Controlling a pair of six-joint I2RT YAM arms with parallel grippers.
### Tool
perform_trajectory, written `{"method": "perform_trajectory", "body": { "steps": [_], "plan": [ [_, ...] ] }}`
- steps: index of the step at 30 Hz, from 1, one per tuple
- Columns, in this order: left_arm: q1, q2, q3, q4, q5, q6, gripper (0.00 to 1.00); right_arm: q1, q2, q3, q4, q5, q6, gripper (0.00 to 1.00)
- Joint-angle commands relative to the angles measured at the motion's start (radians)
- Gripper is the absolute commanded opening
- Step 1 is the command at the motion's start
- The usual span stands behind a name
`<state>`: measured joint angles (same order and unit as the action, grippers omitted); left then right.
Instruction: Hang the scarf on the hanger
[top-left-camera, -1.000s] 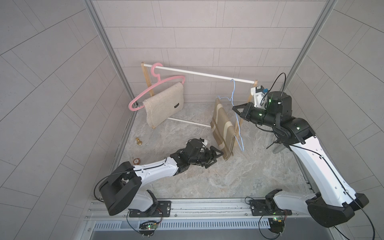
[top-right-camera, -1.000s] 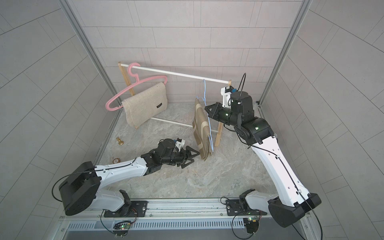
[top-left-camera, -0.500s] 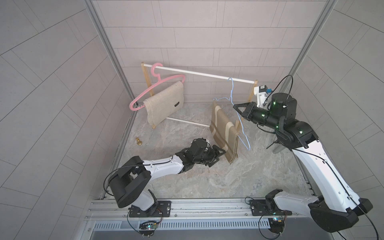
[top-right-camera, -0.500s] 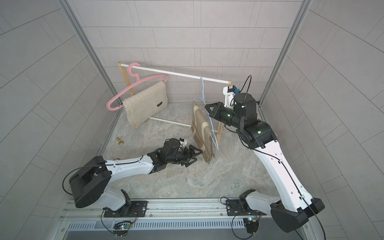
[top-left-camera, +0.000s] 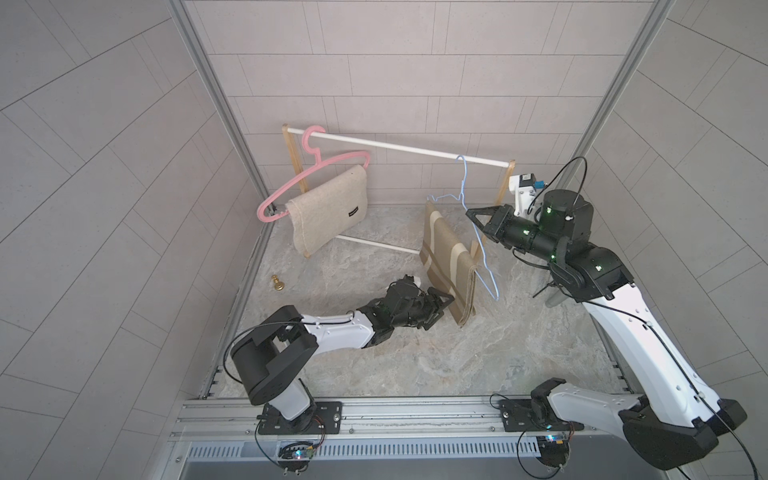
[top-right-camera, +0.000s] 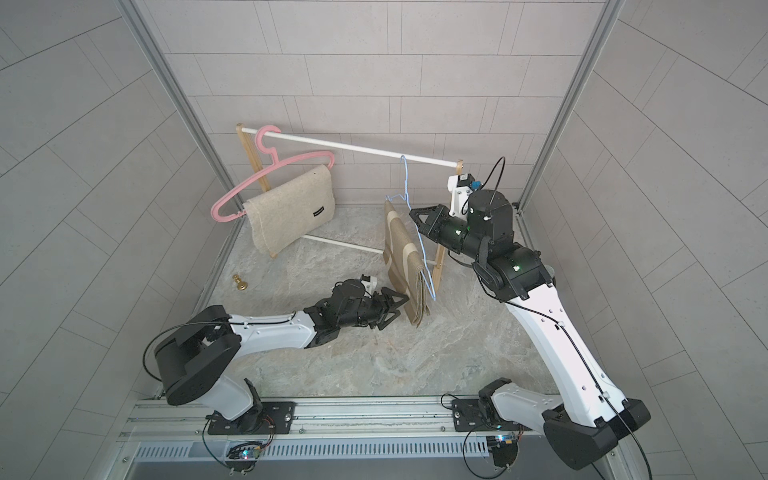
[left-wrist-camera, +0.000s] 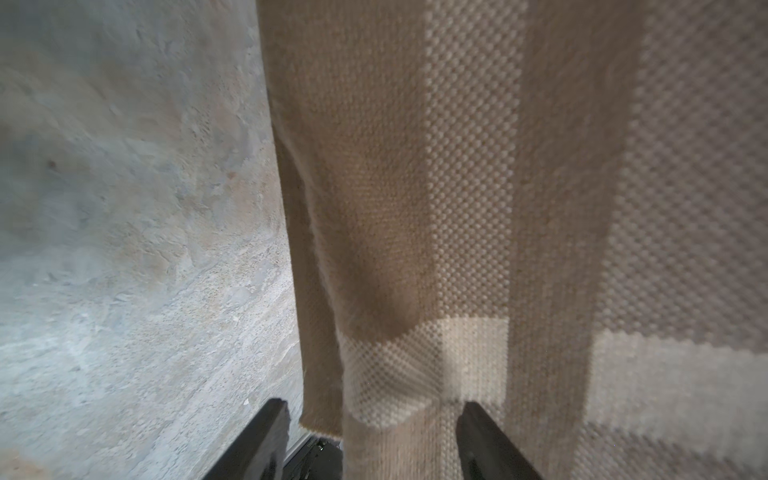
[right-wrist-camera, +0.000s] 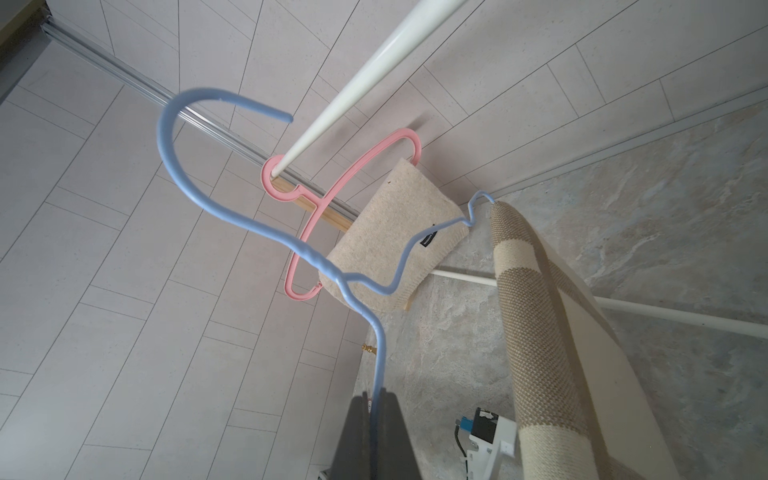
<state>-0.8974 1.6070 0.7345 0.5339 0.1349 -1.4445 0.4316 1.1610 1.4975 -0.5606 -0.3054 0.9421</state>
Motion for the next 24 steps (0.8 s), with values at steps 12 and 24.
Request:
{"method": "perform_trajectory", "body": {
  "steps": [12,24],
  "plan": [
    [-0.01,0.019,0.075,0.0,-0.135,0.028,0.0,0.012,-0.06,-0.03,0.148,-0.006,0.052,0.0],
    [-0.009,-0.036,0.043,-0.178,-0.126,0.072,0.0,0.01,-0.051,0.013,0.097,0.026,-0.015,0.0]
  ]
}}
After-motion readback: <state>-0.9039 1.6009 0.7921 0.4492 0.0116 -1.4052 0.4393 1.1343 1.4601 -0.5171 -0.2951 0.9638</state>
